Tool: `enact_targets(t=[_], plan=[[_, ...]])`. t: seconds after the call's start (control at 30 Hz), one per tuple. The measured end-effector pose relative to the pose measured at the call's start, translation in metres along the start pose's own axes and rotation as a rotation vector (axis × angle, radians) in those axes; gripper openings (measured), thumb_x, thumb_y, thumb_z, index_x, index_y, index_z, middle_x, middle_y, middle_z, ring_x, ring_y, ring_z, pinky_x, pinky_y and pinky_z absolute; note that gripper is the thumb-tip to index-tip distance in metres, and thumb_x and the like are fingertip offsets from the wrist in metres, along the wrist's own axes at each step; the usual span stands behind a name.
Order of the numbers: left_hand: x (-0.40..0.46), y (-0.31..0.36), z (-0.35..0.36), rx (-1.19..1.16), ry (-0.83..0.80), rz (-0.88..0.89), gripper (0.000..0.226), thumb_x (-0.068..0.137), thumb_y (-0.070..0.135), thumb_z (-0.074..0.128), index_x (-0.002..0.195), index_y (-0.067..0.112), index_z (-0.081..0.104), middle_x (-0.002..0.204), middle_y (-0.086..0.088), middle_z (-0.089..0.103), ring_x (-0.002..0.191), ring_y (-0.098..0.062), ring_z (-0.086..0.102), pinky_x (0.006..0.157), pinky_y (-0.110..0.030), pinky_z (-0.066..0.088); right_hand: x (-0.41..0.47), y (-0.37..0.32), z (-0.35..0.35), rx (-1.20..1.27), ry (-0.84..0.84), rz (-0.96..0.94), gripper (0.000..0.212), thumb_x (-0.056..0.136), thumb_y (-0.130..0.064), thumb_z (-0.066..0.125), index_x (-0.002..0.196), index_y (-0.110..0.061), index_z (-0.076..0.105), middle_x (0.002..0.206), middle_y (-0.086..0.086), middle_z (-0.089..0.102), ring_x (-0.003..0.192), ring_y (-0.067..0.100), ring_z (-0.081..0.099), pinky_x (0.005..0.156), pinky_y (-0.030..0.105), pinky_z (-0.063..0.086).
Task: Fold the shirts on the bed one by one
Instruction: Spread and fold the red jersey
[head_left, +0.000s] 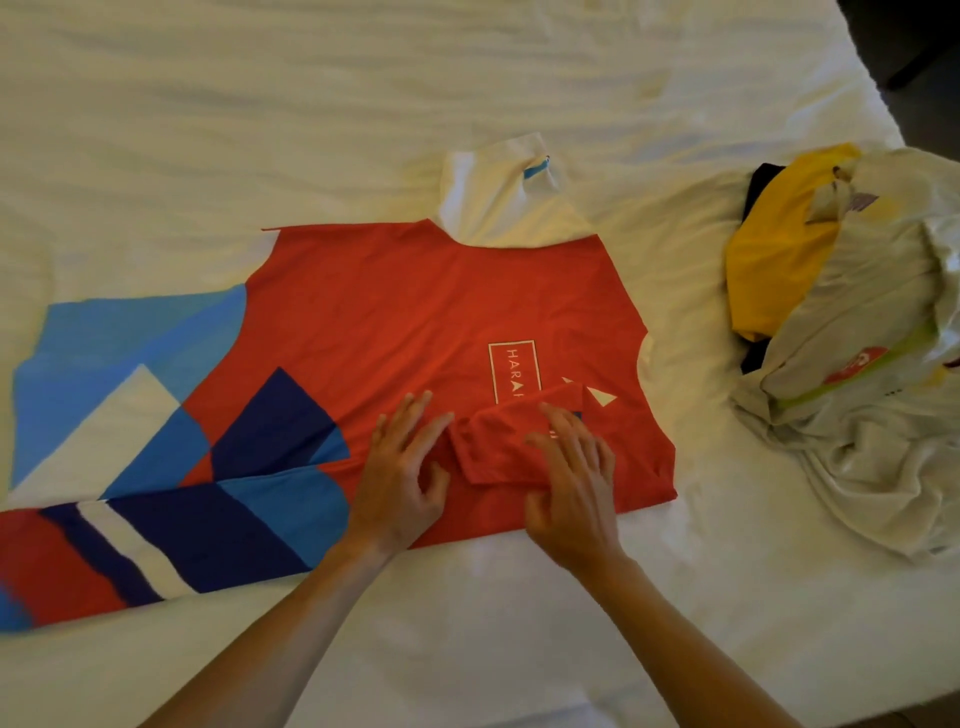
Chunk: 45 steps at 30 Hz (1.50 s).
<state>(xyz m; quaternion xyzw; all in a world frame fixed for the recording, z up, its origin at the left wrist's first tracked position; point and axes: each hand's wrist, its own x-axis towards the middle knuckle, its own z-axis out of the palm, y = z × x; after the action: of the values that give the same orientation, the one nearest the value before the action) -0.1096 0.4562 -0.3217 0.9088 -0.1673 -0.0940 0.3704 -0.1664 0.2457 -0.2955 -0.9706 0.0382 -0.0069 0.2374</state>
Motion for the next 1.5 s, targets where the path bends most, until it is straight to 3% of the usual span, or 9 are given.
enact_targets(t=[0.17,0.37,0.57,0.73,0.97,1.07,1.17,1.27,1.5], plan=[[-0.014,-0.042,-0.026,0.302,-0.113,-0.167,0.066,0.098,0.053,0.023,0.158,0.027,0.02,0.166,0.002,0.004,0.154,-0.018,0.0,0.123,-0.05,0.004,-0.005,-0.022,0.04,-0.179,-0.284,0.091,0.074,0.097,-0.05,0.037,0.158,-0.025,0.003,0.165,-0.001,-0.008,0.152,0.019,-0.01,0.119,0.063,0.002],[0.023,-0.085,-0.089,0.311,-0.001,-0.242,0.063,0.102,0.052,0.021,0.158,0.024,0.021,0.167,0.001,0.009,0.154,-0.016,0.0,0.124,-0.048,0.004,0.061,-0.039,0.038,-0.097,-0.095,-0.022,0.08,0.087,-0.047,0.053,0.156,-0.019,0.025,0.166,0.003,0.009,0.153,0.023,0.004,0.118,0.061,-0.006],[0.137,-0.095,-0.141,0.355,0.046,-0.184,0.052,0.098,0.032,0.033,0.14,0.009,0.054,0.146,-0.012,0.051,0.141,-0.03,0.04,0.118,-0.05,0.026,0.227,-0.05,0.02,-0.214,-0.065,-0.071,0.055,0.088,-0.013,0.055,0.143,-0.012,0.048,0.154,0.007,0.04,0.148,0.026,0.027,0.117,0.063,0.015],[0.205,-0.094,-0.152,0.458,0.0,-0.045,0.041,0.104,0.025,0.039,0.136,0.004,0.055,0.14,-0.016,0.054,0.132,-0.034,0.047,0.112,-0.049,0.033,0.335,-0.055,0.006,-0.239,-0.034,-0.3,0.04,0.089,0.005,0.05,0.126,-0.003,0.063,0.127,0.015,0.064,0.119,0.036,0.058,0.098,0.05,0.042],[0.231,-0.106,-0.138,0.587,-0.14,-0.111,0.064,0.083,0.003,0.055,0.146,0.009,0.041,0.151,-0.011,0.039,0.141,-0.031,0.033,0.116,-0.046,0.025,0.405,-0.051,0.013,-0.662,-0.411,-0.194,0.087,0.093,0.006,0.047,0.158,-0.021,-0.004,0.166,0.003,-0.012,0.152,0.024,-0.01,0.119,0.063,0.003],[0.23,-0.116,-0.136,0.662,-0.139,-0.161,0.07,0.076,0.006,0.061,0.144,0.008,0.041,0.146,-0.013,0.041,0.137,-0.034,0.035,0.114,-0.049,0.026,0.409,-0.043,0.016,-0.754,-0.489,-0.17,0.083,0.098,-0.004,0.042,0.156,-0.021,-0.013,0.166,0.002,-0.009,0.152,0.023,-0.012,0.113,0.068,-0.009],[0.232,-0.122,-0.14,0.727,-0.086,-0.111,0.051,0.075,0.01,0.063,0.125,0.006,0.057,0.121,-0.017,0.056,0.115,-0.039,0.049,0.102,-0.05,0.034,0.412,-0.042,0.017,-0.77,-0.424,-0.188,0.074,0.097,-0.005,0.043,0.158,-0.014,0.003,0.156,0.009,0.032,0.149,0.028,0.019,0.113,0.066,-0.01],[0.234,-0.124,-0.152,0.696,-0.074,-0.042,0.026,0.08,0.009,0.064,0.104,0.001,0.064,0.102,-0.021,0.063,0.1,-0.042,0.055,0.087,-0.05,0.041,0.413,-0.035,0.001,-0.765,-0.384,-0.236,0.032,0.099,-0.012,0.042,0.129,-0.009,0.055,0.124,0.012,0.063,0.124,0.03,0.051,0.122,0.051,0.006],[0.183,-0.111,-0.161,0.518,0.214,0.172,0.019,0.086,0.013,0.053,0.101,0.006,0.063,0.098,-0.013,0.056,0.084,-0.035,0.056,0.064,-0.045,0.048,0.324,-0.011,-0.05,-0.518,0.016,-0.519,0.028,0.071,-0.019,0.075,0.089,0.0,0.069,0.093,0.018,0.063,0.097,0.037,0.062,0.119,0.057,0.021]])
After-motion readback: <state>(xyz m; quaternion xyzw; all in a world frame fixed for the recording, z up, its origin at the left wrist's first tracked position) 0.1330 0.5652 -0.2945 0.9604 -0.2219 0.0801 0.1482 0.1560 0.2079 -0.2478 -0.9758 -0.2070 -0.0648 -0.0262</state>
